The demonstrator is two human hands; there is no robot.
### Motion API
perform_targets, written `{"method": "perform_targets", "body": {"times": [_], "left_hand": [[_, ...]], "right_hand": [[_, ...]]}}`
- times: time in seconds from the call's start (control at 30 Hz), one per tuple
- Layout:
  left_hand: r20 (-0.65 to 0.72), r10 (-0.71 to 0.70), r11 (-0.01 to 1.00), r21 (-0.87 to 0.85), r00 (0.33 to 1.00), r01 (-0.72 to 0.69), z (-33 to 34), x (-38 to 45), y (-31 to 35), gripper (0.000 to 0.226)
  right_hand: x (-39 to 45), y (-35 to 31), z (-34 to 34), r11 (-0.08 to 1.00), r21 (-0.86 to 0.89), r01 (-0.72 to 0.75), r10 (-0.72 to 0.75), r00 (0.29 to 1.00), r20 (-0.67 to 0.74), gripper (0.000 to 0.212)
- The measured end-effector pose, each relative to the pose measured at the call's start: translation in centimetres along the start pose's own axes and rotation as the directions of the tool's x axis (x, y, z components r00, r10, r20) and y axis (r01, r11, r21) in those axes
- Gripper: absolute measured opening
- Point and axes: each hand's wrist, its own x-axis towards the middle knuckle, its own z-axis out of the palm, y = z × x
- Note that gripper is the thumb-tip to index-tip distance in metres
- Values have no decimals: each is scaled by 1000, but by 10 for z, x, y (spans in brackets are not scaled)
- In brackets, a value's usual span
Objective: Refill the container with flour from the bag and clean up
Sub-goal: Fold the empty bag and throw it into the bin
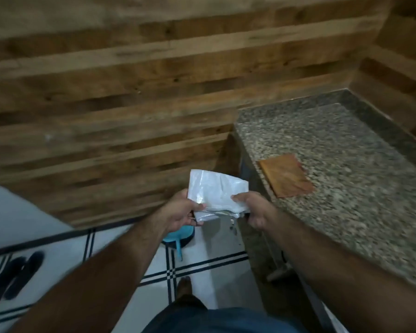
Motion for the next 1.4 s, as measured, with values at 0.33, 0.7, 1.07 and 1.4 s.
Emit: {"method": "perform_targets", "body": {"times": [0.33, 0.7, 1.07, 1.4], "left_hand": [[-343, -176, 951, -301, 923, 70, -189, 65, -91, 50], [-464, -440, 877, -404, 769, 259, -331, 226, -275, 40], [-425, -449, 844, -489, 786, 218, -344, 291, -391, 45], [-381, -433, 835, -511, 817, 205, -306, 292, -350, 33]], "right_hand": [[143, 44, 141, 901, -286, -327, 321, 945, -69, 49], [366, 256, 231, 733, -373, -569, 539, 820, -192, 23], [470, 376, 260, 723, -324, -610, 570, 792, -221, 39], [426, 275, 216, 646, -627, -436, 74, 853, -517, 33]]}}
